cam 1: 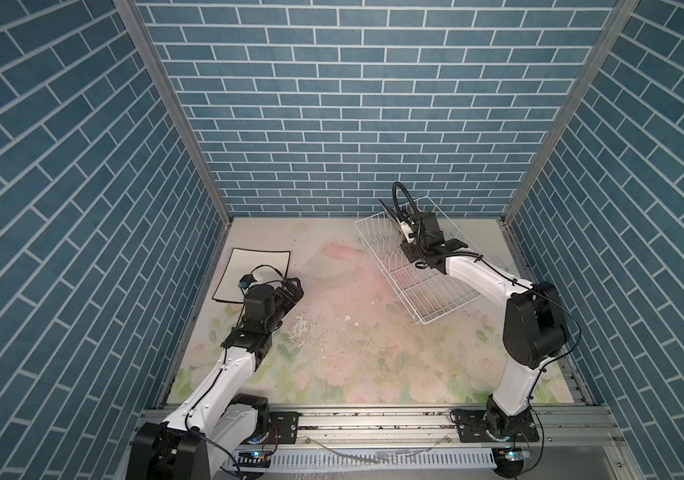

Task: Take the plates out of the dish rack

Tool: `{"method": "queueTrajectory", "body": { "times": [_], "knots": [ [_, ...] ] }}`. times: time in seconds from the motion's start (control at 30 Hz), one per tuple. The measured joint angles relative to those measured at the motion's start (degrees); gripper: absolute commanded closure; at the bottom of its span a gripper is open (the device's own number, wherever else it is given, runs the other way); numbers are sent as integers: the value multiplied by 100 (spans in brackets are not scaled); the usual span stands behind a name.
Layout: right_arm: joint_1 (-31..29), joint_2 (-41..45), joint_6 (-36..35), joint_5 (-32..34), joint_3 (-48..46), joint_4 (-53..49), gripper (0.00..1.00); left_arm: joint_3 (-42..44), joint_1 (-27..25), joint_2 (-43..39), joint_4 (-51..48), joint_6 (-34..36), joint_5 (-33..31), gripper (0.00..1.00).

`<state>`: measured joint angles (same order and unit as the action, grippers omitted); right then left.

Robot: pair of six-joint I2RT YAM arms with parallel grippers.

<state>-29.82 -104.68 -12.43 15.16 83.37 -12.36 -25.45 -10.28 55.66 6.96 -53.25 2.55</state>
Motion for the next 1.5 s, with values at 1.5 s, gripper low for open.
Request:
{"method": "queueTrajectory", "body": {
  "times": [1.5],
  "knots": [
    [-267,428,13,909,-1497,2310,100,0,-164,-31,20,-28,-127,1]
  ]
}}
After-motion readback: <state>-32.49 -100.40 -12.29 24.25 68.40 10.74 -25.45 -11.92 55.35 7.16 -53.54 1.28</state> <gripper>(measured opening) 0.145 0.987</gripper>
